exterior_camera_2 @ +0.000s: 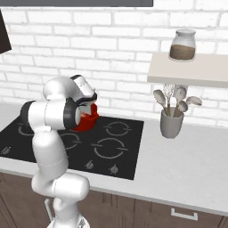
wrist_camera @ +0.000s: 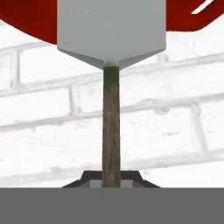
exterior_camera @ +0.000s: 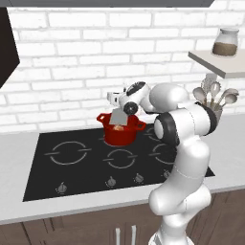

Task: Put the onion and garlic in the pot. Retrieve the spatula and lightly stir the vegetables in the pot.

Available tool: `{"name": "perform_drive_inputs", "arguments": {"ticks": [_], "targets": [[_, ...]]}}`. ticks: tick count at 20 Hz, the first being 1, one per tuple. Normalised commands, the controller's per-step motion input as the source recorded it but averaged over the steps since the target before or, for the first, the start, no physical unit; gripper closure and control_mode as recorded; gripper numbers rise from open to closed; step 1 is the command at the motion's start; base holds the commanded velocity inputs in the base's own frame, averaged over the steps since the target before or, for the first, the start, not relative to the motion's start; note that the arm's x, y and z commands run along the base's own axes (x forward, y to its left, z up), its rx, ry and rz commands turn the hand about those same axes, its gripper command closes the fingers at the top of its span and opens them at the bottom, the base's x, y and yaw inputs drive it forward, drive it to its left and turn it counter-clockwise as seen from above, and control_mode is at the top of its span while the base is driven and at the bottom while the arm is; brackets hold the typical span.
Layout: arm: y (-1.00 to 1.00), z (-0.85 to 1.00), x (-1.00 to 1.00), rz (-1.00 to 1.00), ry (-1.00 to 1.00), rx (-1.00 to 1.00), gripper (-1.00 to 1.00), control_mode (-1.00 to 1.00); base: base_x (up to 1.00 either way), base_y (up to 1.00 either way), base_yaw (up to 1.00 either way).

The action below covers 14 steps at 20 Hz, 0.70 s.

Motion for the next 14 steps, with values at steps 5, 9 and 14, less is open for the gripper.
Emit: {"name": "perform_drive_inputs", "arguments": {"ticks": [5,9,14], "targets": [[0.0,0.15,-0.55,0.03,0.0,0.0,1.0,-1.0,0.0,0.0,0.0],[0.07,0.71,-0.33,0.0,0.11,0.01,1.0,-1.0,0.0,0.0,0.0],[0.08,0.54,-0.07,0.01,0.25,0.05,1.0,-1.0,0.0,0.0,0.0]]}}
